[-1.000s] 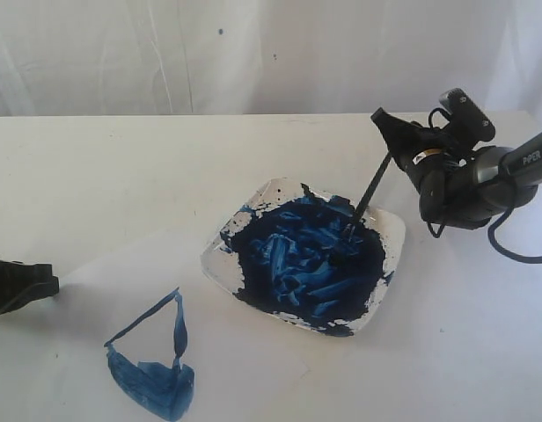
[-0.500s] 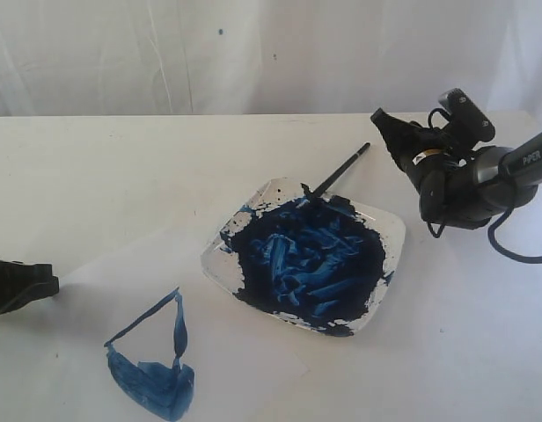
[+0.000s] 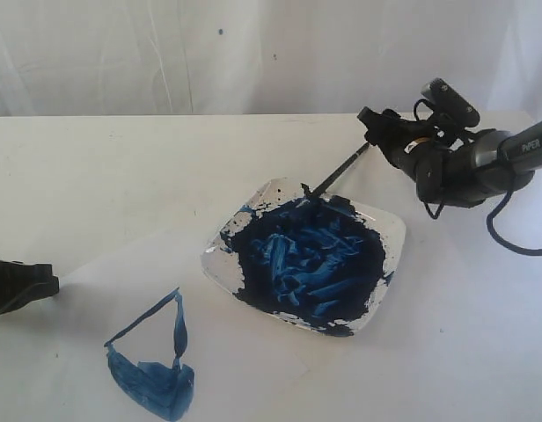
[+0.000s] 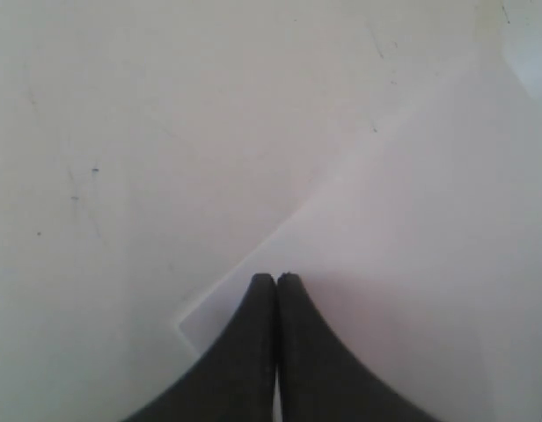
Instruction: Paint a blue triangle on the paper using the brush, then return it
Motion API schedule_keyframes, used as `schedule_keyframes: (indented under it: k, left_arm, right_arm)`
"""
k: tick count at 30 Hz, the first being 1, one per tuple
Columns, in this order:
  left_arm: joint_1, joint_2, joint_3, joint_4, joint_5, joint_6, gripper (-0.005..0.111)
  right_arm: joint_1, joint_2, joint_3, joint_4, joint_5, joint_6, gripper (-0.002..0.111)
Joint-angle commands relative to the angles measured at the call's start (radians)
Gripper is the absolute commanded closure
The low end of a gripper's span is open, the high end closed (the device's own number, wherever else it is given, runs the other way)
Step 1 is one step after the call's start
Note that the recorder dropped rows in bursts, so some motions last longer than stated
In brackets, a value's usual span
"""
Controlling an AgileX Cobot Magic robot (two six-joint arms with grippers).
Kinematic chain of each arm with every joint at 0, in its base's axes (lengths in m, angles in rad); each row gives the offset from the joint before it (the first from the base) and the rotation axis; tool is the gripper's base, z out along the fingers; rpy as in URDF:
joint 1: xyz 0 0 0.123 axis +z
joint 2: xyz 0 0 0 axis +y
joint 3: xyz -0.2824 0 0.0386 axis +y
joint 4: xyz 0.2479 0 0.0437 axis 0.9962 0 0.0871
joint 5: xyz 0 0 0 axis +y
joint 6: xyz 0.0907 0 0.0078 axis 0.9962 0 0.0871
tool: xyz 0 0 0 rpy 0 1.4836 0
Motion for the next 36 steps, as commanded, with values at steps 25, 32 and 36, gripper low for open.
schedule_keyframes:
  k: [25, 32, 36]
  left_arm:
    - [0.0, 0.01, 0.005, 0.009, 0.128, 0.006, 0.107]
    - [0.0, 0.01, 0.005, 0.009, 0.128, 0.006, 0.107]
    - [0.0, 0.01, 0.005, 0.009, 0.128, 0.006, 0.107]
  right_arm:
    - [-0.211, 0.216, -0.573, 0.774, 1.09, -0.643, 0.056]
    - [-0.211, 0.297, -0.67, 0.786, 1.144, -0.643, 0.056]
    - [-0.211, 0.321, -0.696, 0.819, 1.194, -0.643, 0.056]
